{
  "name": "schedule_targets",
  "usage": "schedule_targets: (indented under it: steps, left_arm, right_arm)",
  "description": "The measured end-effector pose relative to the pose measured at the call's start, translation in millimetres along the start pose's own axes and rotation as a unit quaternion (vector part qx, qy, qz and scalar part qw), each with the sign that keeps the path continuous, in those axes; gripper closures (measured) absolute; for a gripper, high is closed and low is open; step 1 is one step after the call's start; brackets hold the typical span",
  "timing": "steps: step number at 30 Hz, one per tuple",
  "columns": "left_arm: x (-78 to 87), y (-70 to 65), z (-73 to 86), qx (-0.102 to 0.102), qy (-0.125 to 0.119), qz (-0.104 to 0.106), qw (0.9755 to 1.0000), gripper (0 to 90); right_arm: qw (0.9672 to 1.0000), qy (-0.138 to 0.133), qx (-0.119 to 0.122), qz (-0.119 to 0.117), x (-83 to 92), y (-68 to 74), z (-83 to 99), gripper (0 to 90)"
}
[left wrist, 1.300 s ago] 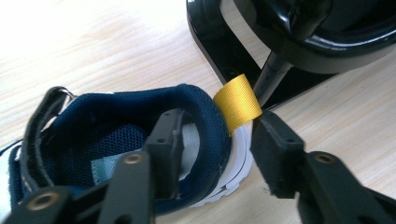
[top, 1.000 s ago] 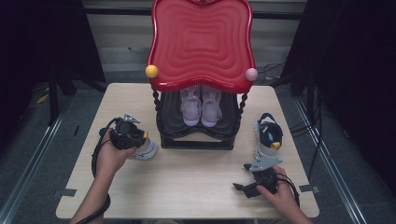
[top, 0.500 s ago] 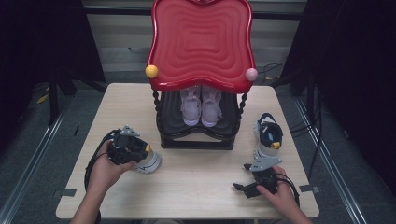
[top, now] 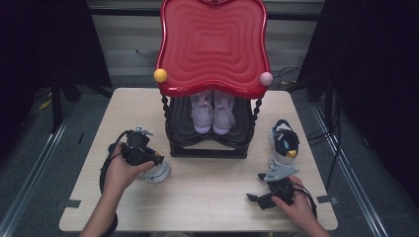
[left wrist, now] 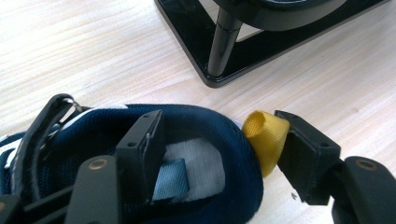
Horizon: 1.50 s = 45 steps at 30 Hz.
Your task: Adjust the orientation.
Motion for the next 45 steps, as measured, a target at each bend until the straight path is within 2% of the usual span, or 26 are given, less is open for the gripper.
schedule_targets:
  steps: [2, 5, 11, 16, 17, 20, 24, 26, 29, 30, 33, 38, 43, 45]
  left_arm:
    - [-1.7, -1.1, -0.8, 0.006, 0.002, 0.005, 1.0, 40.4]
    - [-1.9, -0.9, -1.2, -0.006, 0.008, -0.009, 0.9999, 48.2]
    - [4.3, -3.6, -0.4, -0.027, 0.027, -0.005, 0.9993, 59.6]
    - [10.7, -3.3, 6.6, -0.032, 0.026, 0.008, 0.9991, 68.2]
    - [12.8, -2.9, 8.5, -0.043, 0.03, 0.012, 0.9986, 68.9]
    - [16.0, -6.0, 12.7, -0.052, 0.031, 0.024, 0.9979, 69.5]
    - [19.7, -9.2, 17.6, -0.073, 0.032, 0.037, 0.9962, 69.7]
    - [20.6, -10.4, 19.4, -0.076, 0.03, 0.041, 0.9959, 69.4]
    - [21.0, -9.5, 19.6, -0.068, 0.03, 0.044, 0.9963, 67.3]
    - [20.6, -9.8, 19.4, -0.056, 0.03, 0.048, 0.9968, 65.2]
    - [20.3, -7.5, 18.1, -0.053, 0.033, 0.035, 0.9974, 53.6]
    - [20.9, -6.5, 13.4, -0.041, 0.025, 0.035, 0.9982, 42.9]
    - [24.2, -8.2, 5.8, -0.031, 0.011, 0.043, 0.9985, 39.5]
    - [24.7, -10.4, 4.1, -0.034, 0.017, 0.046, 0.9982, 39.4]
  right_arm:
    - [1.0, 0.0, 0.0, 0.0, 0.0, 0.0, 0.0, 13.8]
    - [1.0, 0.0, 0.0, 0.0, 0.0, 0.0, 0.0, 13.8]
    - [1.0, 0.0, 0.0, 0.0, 0.0, 0.0, 0.0, 13.8]
    - [1.0, 0.0, 0.0, 0.0, 0.0, 0.0, 0.0, 13.8]
    - [1.0, 0.0, 0.0, 0.0, 0.0, 0.0, 0.0, 13.8]
    - [1.0, 0.0, 0.0, 0.0, 0.0, 0.0, 0.0, 13.8]
    - [1.0, 0.0, 0.0, 0.0, 0.0, 0.0, 0.0, 13.8]
    - [1.0, 0.0, 0.0, 0.0, 0.0, 0.0, 0.0, 13.8]
    - [1.0, 0.0, 0.0, 0.0, 0.0, 0.0, 0.0, 13.8]
    - [1.0, 0.0, 0.0, 0.0, 0.0, 0.0, 0.0, 13.8]
    - [1.0, 0.0, 0.0, 0.0, 0.0, 0.0, 0.0, 13.8]
    - [1.0, 0.0, 0.0, 0.0, 0.0, 0.0, 0.0, 13.8]
    - [1.0, 0.0, 0.0, 0.0, 0.0, 0.0, 0.0, 13.8]
    - [1.0, 0.0, 0.0, 0.0, 0.0, 0.0, 0.0, 13.8]
Point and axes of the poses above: each handheld gripper's, and its own axes: x roughly backward along the jaws, z roughly out of its underside, y roughly to its left, the point moved 5 cm from there along -x, roughly forward along the jaws, and after that the axes turned 4 degrees about -y, right-handed, at the moved point
